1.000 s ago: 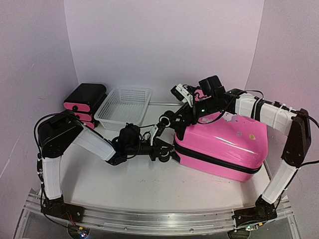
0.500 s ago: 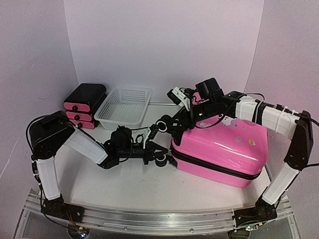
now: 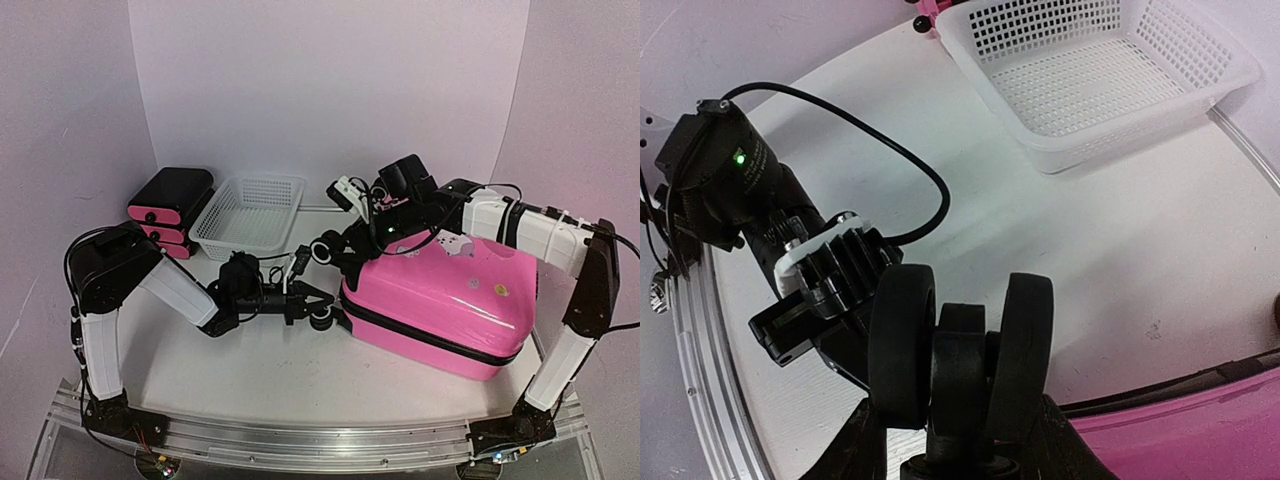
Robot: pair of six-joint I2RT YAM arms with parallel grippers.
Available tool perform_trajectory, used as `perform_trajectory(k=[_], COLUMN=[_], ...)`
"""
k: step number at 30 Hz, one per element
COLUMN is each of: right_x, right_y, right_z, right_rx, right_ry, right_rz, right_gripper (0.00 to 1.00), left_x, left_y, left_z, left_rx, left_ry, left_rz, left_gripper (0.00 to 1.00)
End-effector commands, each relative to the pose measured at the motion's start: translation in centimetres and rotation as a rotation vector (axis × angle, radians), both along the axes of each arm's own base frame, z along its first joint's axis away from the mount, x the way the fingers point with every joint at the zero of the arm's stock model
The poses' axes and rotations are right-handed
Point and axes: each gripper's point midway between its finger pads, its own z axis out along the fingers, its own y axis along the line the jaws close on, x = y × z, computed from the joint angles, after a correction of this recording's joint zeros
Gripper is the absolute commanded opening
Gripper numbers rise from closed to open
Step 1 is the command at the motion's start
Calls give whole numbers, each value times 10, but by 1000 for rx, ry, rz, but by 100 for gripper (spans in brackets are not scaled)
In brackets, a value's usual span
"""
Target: Open, take out, and arrange the luggage
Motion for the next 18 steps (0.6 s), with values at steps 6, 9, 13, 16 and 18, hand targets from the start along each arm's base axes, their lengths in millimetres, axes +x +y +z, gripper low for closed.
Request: perform_trajectory(k=[6, 9, 13, 16, 18], right_x=[-36, -28, -14, -2, 4], right_y=[2, 2, 1, 2, 6], right_z=[-41, -47, -51, -49, -48], right_rx=[-169, -211, -254, -251, -224], right_ry=[154, 115, 43, -7, -5], right_rz=[2, -52, -140, -182, -223], right_gripper=[47, 54, 65, 70, 74], left_x=[44, 44, 41, 41, 40], left_y=[-7, -9, -11, -10, -10], left_z=[15, 16, 16, 15, 14], left_rx=[-43, -45, -41, -37, -35], left_ry=[140, 149, 139, 139, 140], left_rz=[82, 85, 85, 86, 85], left_gripper=[0, 0, 0, 0, 0])
